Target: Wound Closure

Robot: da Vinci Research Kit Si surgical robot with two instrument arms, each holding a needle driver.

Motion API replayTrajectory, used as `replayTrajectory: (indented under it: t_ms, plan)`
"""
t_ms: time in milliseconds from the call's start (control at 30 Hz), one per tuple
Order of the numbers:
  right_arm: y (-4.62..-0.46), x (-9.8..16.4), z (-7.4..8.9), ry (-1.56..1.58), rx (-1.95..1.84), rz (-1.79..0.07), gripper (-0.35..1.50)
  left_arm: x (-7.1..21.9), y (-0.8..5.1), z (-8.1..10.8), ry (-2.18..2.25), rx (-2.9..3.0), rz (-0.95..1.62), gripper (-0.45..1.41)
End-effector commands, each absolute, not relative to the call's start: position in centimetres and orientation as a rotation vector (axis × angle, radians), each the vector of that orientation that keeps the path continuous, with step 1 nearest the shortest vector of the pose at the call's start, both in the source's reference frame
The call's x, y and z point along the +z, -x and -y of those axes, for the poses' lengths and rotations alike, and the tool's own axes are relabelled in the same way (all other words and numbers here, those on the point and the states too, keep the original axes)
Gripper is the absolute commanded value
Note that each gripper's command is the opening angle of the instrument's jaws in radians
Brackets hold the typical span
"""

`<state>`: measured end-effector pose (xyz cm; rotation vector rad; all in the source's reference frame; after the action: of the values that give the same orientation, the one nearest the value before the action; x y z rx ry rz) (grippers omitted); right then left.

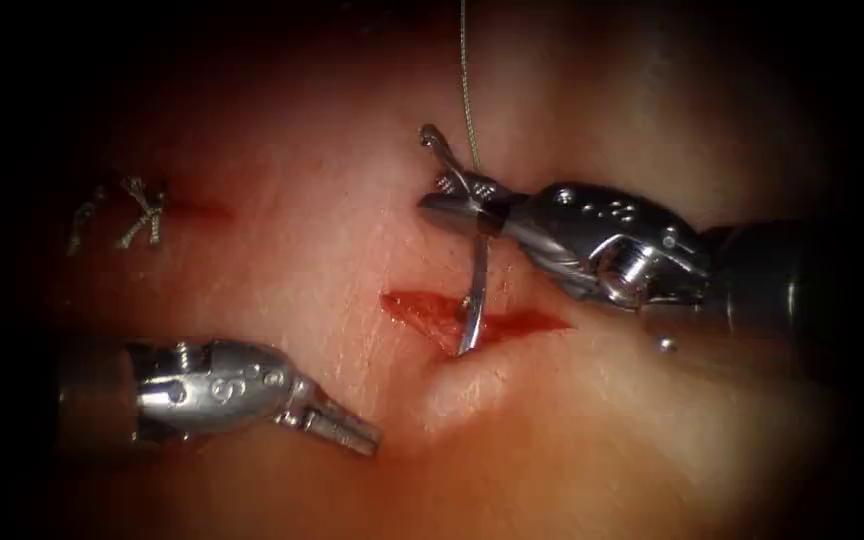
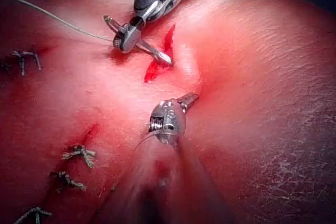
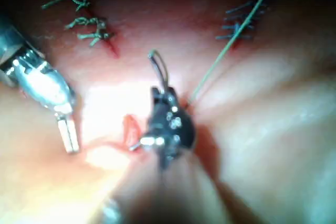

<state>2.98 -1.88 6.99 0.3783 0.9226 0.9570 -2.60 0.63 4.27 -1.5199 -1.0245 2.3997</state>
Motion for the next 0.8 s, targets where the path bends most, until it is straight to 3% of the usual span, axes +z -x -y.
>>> replayTrajectory:
  t_ms: [33,800]
  plan:
    - [-3.01,7.03,1.90,-0.359,0.986,-0.924,-0.35,4.33,2.65,-0.61,1.521,2.399,1.025,-0.45]
    - [-3.01,7.24,2.24,-0.637,1.242,-0.933,-0.35,4.29,2.67,-0.57,1.520,2.398,1.029,-0.45]
